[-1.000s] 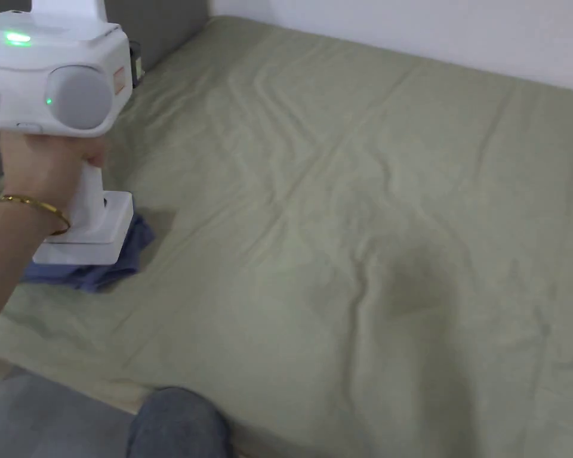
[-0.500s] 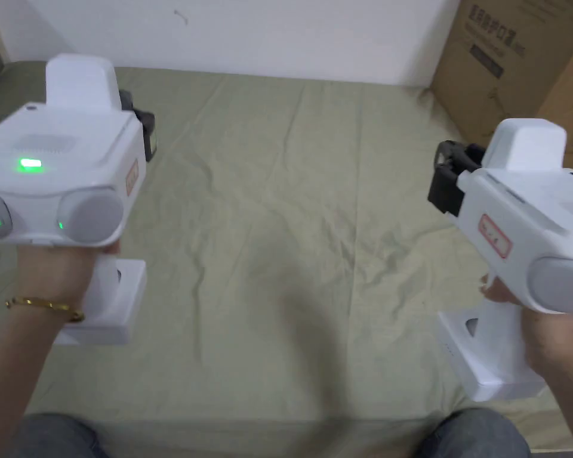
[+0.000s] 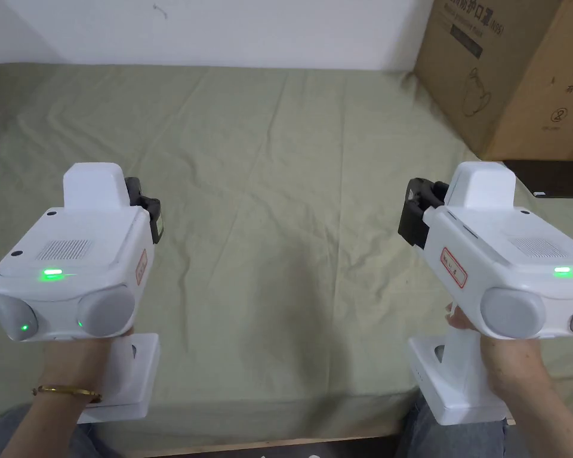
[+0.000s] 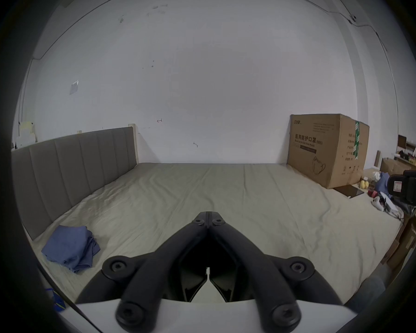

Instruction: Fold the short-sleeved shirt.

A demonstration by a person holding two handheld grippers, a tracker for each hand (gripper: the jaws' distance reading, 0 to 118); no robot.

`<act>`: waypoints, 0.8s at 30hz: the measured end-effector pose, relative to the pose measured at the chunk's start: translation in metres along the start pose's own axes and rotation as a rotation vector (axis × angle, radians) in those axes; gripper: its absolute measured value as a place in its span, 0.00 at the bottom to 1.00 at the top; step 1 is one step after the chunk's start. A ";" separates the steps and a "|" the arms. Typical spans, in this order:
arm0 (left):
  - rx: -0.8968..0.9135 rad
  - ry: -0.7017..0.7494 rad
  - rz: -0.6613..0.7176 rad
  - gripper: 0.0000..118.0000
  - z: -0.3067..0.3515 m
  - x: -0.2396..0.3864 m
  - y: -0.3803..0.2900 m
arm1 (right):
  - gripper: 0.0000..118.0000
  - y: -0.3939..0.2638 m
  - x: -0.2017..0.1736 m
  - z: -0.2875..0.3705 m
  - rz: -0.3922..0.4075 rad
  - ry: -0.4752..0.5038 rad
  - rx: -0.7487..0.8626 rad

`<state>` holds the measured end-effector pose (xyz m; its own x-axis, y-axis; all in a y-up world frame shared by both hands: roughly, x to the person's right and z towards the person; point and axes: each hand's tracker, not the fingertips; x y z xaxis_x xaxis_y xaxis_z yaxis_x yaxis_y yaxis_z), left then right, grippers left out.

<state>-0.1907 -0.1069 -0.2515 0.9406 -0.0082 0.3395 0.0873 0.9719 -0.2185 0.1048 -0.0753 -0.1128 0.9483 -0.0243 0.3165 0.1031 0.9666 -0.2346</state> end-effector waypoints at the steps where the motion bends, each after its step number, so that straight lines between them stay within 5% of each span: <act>1: 0.002 -0.001 -0.002 0.00 0.001 -0.001 -0.001 | 0.00 -0.002 0.001 -0.002 -0.003 -0.001 -0.004; 4: 0.003 0.008 -0.011 0.00 0.001 -0.001 0.000 | 0.00 -0.005 0.004 -0.006 -0.001 -0.006 -0.010; 7: 0.007 0.012 -0.018 0.15 0.001 -0.002 0.000 | 0.04 -0.008 0.008 -0.011 -0.007 -0.011 -0.014; 10: 0.001 0.005 -0.006 0.76 -0.001 -0.005 -0.001 | 0.38 -0.011 0.011 -0.013 -0.021 -0.011 -0.027; 12: 0.007 0.009 -0.016 0.99 -0.001 -0.003 -0.003 | 0.75 -0.013 0.013 -0.016 -0.020 -0.003 -0.030; 15: 0.022 0.013 -0.038 1.00 0.001 -0.002 -0.005 | 1.00 -0.013 0.009 -0.013 -0.013 -0.012 -0.020; 24: -0.001 0.016 -0.018 1.00 0.002 -0.005 -0.010 | 1.00 -0.006 0.004 -0.012 -0.003 0.009 -0.002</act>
<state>-0.1968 -0.1161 -0.2495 0.9438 -0.0297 0.3291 0.1050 0.9713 -0.2133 0.1119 -0.0846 -0.1210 0.9507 -0.0299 0.3088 0.1067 0.9661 -0.2353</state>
